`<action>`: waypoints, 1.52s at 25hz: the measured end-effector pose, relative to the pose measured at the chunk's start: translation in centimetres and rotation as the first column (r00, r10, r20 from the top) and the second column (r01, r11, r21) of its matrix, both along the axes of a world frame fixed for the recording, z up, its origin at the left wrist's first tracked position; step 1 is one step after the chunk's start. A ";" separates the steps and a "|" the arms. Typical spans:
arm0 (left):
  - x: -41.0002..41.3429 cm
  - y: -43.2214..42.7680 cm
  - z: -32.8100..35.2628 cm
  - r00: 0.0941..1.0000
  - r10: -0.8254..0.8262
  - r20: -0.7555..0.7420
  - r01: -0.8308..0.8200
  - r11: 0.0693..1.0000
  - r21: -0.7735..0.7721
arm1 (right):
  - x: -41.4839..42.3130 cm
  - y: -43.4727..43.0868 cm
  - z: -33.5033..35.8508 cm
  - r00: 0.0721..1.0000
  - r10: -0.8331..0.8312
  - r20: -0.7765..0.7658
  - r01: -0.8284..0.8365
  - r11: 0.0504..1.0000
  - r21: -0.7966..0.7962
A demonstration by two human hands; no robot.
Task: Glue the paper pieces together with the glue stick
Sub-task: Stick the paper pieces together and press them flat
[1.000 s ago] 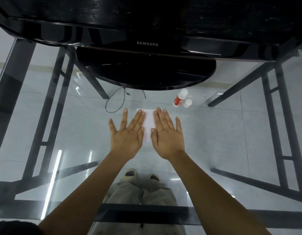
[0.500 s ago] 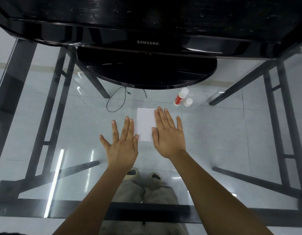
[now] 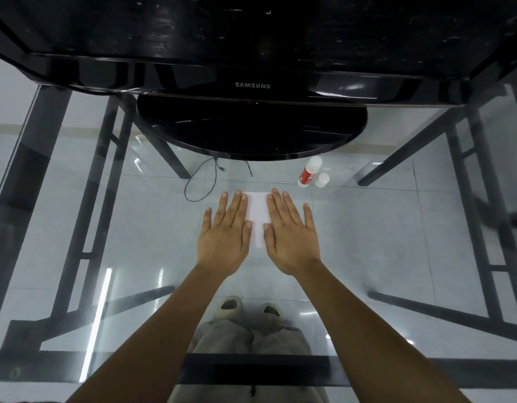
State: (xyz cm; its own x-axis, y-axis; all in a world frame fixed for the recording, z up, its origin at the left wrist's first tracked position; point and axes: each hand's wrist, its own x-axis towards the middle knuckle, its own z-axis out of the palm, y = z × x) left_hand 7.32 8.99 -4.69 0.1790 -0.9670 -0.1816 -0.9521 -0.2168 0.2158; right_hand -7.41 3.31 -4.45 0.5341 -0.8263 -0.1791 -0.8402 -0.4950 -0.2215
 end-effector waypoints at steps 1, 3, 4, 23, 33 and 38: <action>0.0 0.1 0.0 1.000 0.001 0.000 -0.001 1.000 -0.007 | 0.0 0.1 0.1 1.000 -0.003 0.011 0.003 1.000 0.005; -0.1 0.1 0.0 1.000 -0.007 -0.004 0.007 1.000 -0.012 | -0.1 0.0 0.4 0.999 -0.015 0.049 0.013 0.999 0.048; -0.1 0.1 0.0 1.000 -0.009 -0.005 0.009 1.000 -0.011 | -0.2 0.0 0.6 0.997 -0.029 0.068 0.024 0.997 0.074; 0.1 0.1 -0.3 0.999 -0.035 0.011 0.035 0.999 -0.026 | 0.8 0.8 0.8 0.987 0.134 -0.089 -0.134 0.991 0.015; 0.1 0.1 -0.2 0.999 -0.034 0.022 0.034 0.999 -0.020 | 0.9 0.1 0.7 0.986 0.125 -0.112 -0.126 0.992 0.001; 0.0 0.1 -0.1 1.000 -0.027 0.015 0.027 0.999 -0.020 | 0.3 -0.8 0.9 0.995 -0.066 -0.074 0.065 0.998 -0.020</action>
